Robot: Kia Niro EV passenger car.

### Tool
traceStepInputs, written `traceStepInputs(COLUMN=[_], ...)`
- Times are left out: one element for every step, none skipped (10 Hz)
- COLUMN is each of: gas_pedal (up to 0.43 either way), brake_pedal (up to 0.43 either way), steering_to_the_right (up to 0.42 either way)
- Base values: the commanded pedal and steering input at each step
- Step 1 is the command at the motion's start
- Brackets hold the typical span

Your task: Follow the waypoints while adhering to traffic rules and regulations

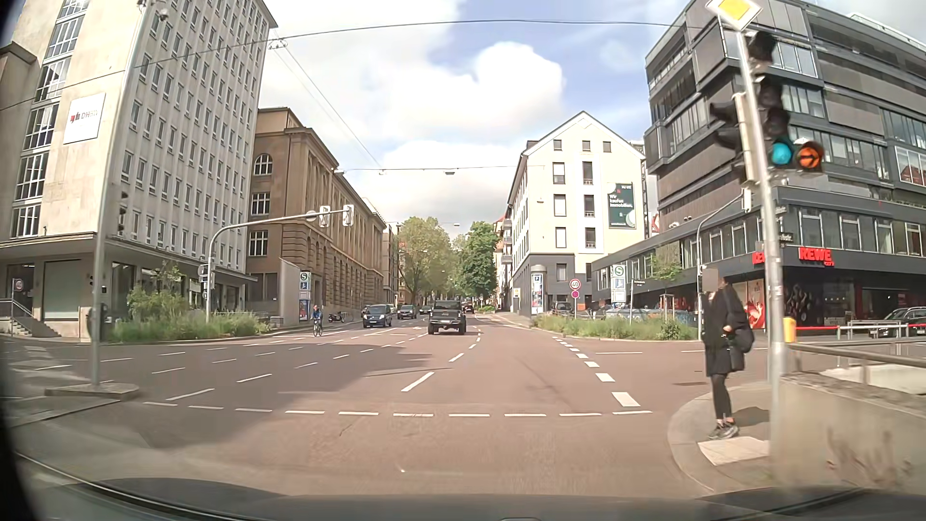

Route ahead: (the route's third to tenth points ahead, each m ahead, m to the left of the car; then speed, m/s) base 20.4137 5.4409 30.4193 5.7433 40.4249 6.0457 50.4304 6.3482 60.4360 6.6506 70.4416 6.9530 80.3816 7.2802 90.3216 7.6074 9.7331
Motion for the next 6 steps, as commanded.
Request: traceStepInputs(gas_pedal=[0.110,0.110,0.110,0.110,0.110,0.110], brake_pedal=[0.000,0.000,0.000,0.000,0.000,0.000], steering_to_the_right=[0.024,0.034,0.045,0.058,0.065,0.065])
